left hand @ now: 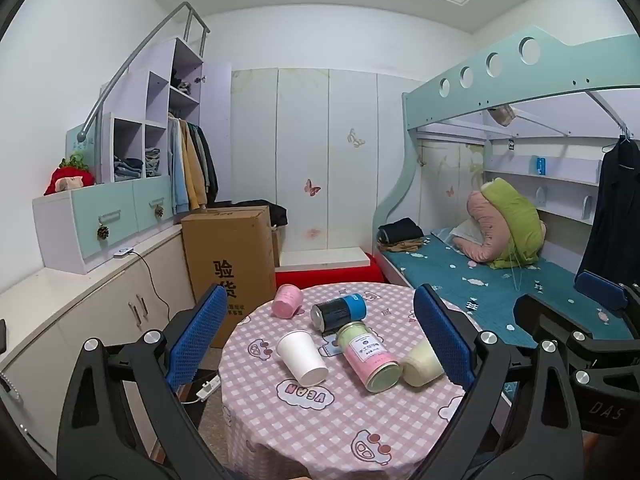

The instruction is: Flip cup upright

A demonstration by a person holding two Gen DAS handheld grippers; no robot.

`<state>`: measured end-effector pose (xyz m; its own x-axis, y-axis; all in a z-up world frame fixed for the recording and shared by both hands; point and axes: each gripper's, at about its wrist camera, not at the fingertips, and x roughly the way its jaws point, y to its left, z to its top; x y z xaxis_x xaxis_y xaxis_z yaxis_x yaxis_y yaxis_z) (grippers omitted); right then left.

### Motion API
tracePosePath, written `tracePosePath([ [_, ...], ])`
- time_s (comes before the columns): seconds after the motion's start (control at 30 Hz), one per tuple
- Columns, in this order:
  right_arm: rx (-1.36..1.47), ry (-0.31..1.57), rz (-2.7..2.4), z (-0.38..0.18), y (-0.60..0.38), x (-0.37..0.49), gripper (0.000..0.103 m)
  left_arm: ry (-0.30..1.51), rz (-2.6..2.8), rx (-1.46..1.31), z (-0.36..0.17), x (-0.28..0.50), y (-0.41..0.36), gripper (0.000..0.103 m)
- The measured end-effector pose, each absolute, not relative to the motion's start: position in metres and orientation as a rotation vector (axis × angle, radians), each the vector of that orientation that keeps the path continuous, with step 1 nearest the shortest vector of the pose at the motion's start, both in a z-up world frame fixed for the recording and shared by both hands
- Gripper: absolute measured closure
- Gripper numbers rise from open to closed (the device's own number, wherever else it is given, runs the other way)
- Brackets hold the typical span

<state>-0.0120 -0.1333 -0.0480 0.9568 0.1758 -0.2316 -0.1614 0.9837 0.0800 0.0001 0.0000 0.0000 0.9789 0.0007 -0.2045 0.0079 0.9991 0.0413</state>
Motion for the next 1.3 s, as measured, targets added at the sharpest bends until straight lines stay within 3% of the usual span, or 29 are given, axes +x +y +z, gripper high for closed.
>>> tracePosePath([
  [1.3,0.056,0.259,0.161,-0.056,-0.131,-0.003,0.006,0.219,-0.006,0.037,-0.006,0.005,-0.003,0.008],
])
